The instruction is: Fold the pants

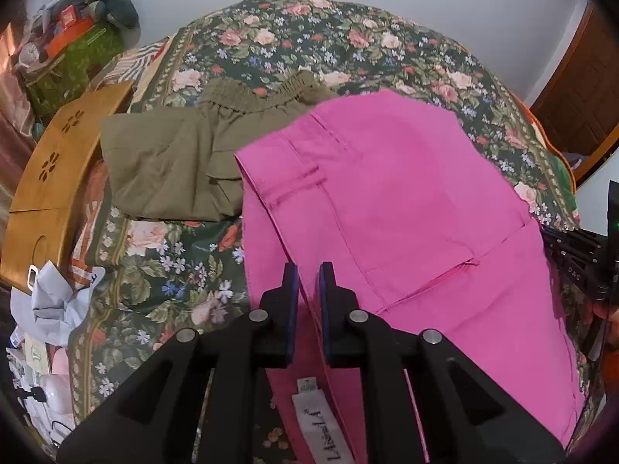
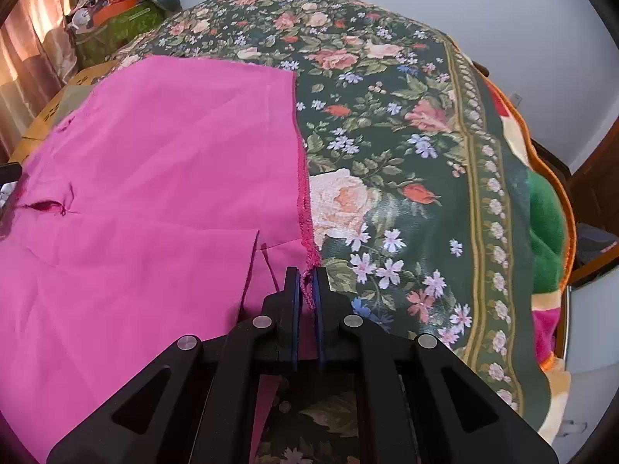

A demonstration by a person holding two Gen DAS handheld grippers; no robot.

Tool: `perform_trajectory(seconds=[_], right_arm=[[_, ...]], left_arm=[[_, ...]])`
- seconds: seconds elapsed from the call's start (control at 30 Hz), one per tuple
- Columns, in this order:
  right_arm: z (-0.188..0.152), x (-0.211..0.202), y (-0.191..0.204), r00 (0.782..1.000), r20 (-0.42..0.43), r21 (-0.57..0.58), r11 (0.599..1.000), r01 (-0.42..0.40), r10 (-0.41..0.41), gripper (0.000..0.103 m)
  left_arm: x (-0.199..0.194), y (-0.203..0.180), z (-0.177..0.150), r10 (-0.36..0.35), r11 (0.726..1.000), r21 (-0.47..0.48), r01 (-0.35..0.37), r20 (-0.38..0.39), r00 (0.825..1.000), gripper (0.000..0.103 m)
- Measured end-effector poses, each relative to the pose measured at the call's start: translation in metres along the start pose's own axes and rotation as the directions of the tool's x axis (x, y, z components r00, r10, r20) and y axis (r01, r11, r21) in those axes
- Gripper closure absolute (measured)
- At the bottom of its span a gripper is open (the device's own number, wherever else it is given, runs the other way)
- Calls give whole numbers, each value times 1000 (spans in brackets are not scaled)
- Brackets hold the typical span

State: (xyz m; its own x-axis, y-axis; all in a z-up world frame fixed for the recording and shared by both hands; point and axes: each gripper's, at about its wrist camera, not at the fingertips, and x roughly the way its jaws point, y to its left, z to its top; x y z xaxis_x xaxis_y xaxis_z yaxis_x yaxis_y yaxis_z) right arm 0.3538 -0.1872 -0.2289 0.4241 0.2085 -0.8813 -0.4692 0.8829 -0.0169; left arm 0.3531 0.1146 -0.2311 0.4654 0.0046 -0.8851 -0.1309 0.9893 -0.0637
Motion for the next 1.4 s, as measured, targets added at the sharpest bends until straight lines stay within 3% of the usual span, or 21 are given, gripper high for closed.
perform_trajectory(seconds=[0.1, 0.17, 0.23, 0.27, 0.4, 0.47, 0.57, 0.7, 1.0, 1.23, 1.3, 1.4], right_arm=[[2, -12, -2, 1000, 23, 12, 1000, 19, -19, 92], [5, -23, -4, 998, 48, 20, 999, 25, -26, 80], [9, -37, -5, 995, 92, 22, 999, 28, -30, 62], [11, -44, -5, 993, 116, 21, 999, 32, -34, 59], [25, -69, -2, 978, 204, 21, 999, 44, -47, 36], [31, -75, 0, 970, 237, 23, 999, 44, -48, 26], [44, -79, 4, 963, 270, 20, 1000, 21, -26, 24], [64, -72, 11, 961, 278, 12, 1000, -15, 11, 24], [99, -23, 13, 974, 219, 24, 997, -72, 65, 21], [124, 21, 8, 990, 121, 69, 994, -88, 79, 21], [130, 31, 10, 991, 107, 56, 994, -92, 86, 21], [136, 47, 15, 993, 90, 17, 996, -83, 82, 22]], left_arm=[[-10, -1, 3, 23, 999, 41, -23, 19, 1000, 88], [-16, 0, 6, 22, 999, 48, -23, 32, 999, 83], [-23, 4, 10, 21, 999, 34, -22, 54, 998, 70], [-26, 6, 13, 23, 999, 27, -25, 66, 998, 66], [-38, 14, 27, 122, 992, 20, -126, 139, 983, 46], [-41, 21, 35, 135, 990, 10, -138, 158, 978, 39], [-45, 31, 47, 142, 990, -12, -142, 170, 975, 34], [-42, 41, 61, 150, 989, -37, -145, 181, 972, 20], [19, 49, 87, 87, 994, -69, -82, 67, 994, 20], [74, 51, 92, 60, 995, -72, -63, -51, 997, 20], [83, 51, 91, 16, 996, -82, -22, -71, 997, 20], [95, 48, 89, 6, 998, -66, -11, -81, 997, 20]])
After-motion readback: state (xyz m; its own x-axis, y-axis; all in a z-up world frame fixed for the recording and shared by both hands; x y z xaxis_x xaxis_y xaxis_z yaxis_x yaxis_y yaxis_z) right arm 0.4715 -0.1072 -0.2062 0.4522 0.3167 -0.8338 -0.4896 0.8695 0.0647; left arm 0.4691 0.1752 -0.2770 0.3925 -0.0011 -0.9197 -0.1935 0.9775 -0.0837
